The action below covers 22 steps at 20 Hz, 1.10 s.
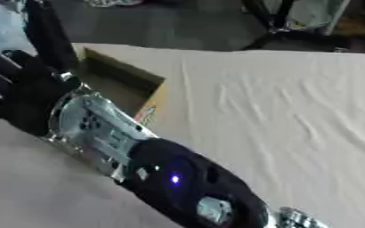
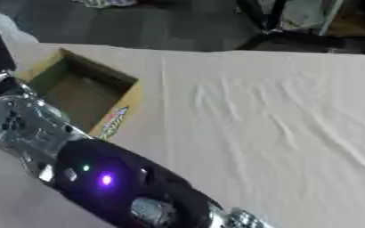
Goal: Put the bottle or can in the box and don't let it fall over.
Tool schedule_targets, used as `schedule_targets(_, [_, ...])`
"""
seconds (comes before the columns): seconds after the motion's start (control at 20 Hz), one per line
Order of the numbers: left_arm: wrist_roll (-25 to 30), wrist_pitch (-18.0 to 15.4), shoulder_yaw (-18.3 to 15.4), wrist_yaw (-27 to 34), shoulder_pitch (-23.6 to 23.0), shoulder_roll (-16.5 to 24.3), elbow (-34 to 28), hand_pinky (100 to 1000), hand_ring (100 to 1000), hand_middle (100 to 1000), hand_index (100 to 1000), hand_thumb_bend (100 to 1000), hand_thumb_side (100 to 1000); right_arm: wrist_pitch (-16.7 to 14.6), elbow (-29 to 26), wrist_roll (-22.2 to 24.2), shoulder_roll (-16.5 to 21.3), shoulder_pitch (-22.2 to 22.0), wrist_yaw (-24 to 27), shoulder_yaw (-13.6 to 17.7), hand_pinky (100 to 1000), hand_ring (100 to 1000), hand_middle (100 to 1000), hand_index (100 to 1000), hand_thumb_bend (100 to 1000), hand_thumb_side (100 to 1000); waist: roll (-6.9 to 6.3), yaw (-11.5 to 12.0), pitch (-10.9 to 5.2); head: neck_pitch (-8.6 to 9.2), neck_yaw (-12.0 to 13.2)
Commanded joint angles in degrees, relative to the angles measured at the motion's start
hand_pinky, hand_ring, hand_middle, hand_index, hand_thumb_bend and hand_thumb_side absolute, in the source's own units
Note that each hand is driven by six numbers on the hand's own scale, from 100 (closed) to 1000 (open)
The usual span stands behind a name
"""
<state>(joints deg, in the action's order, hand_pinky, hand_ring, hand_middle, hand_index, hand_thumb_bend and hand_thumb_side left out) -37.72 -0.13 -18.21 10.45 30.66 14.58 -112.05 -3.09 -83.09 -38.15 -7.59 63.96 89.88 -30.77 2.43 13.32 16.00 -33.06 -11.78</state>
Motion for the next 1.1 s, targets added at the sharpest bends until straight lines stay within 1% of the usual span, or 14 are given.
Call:
schedule_targets(0.05, [-0.1,0.1,-0.2,-0.5,0.6,0.9,-1.1,928,842,984,869,305,853,-0.3,0.9,1.4,-0.2,0.8,-0.8,0.4,100,100,100,845,324,555,-0.6,-0.1,-0.77,0.83,-0.3])
schedule_targets(0.3, [0.2,0.3,-0.1,-0.7,0.3,1.1,-1.2,929,843,985,869,300,854,-0.7,2.9,3.0,0.9,1.3,-1.4,1.4,100,100,100,844,327,556,-0.8,-0.4,-0.62,0.98,-0.7])
schedule_targets(0.6, [0.4,0.5,0.1,-0.7,0.1,1.3,-1.2,930,844,986,869,295,854,-0.9,5.2,3.8,1.9,2.0,-1.1,2.2,100,100,100,845,338,548,-0.95,-0.5,-0.31,1.23,-0.5])
schedule_targets(0.75, [0.6,0.5,0.2,-0.7,0.2,1.3,-1.3,930,844,986,869,294,853,-0.5,7.9,4.2,1.7,1.6,-1.0,2.0,100,100,100,847,347,540,-0.98,-0.5,-0.16,1.38,-0.4])
schedule_targets(1.1, [0.9,0.5,0.4,-0.7,0.3,1.4,-1.4,931,845,986,868,293,853,-0.8,16.2,6.2,0.1,-0.8,-0.5,2.3,100,100,100,853,319,519,-0.94,-0.6,-0.01,1.5,-0.2])
